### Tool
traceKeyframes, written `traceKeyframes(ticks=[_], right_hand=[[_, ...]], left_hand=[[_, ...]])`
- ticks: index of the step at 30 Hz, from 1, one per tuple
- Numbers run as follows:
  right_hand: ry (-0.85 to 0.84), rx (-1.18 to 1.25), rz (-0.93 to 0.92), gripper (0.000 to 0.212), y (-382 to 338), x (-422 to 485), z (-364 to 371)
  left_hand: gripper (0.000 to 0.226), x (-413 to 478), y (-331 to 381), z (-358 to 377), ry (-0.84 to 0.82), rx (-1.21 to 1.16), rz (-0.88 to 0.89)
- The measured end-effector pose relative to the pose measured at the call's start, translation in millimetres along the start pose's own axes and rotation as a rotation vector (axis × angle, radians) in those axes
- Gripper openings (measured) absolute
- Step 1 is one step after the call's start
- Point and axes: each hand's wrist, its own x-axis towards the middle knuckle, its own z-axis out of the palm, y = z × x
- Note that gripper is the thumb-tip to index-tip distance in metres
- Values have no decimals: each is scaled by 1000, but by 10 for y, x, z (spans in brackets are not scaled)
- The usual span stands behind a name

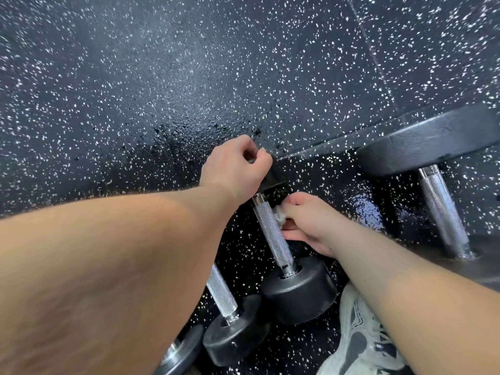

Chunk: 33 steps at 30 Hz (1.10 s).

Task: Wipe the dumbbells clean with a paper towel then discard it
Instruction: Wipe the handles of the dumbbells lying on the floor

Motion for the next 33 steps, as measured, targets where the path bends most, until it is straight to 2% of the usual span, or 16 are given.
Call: traceKeyframes(ticks=[2, 6, 9, 14, 18, 21, 26, 33], right_hand=[[-11, 95, -8, 28, 3, 77, 100], [83, 288, -13, 24, -34, 103, 256], [39, 370, 1, 20, -71, 75, 328], [-78, 167, 129, 56, -12, 42, 304], [-149, 140, 166, 65, 73, 21, 254], [-185, 82, 172, 65, 92, 11, 218], [-192, 45, 182, 51, 75, 2, 172], [-219, -174, 208, 45, 140, -91, 4]], left_hand=[[28, -2, 2, 0, -1, 6, -1], [28, -1, 4, 2, 2, 3, -5], [27, -1, 1, 5, 10, -1, 0], [28, 5, -8, 11, 6, -3, 0], [27, 8, -7, 4, 2, -12, -3], [27, 0, 0, 2, 9, -18, -7], [29, -14, 20, -11, 8, -7, -3], [29, -17, 26, -30, -21, -23, -14]])
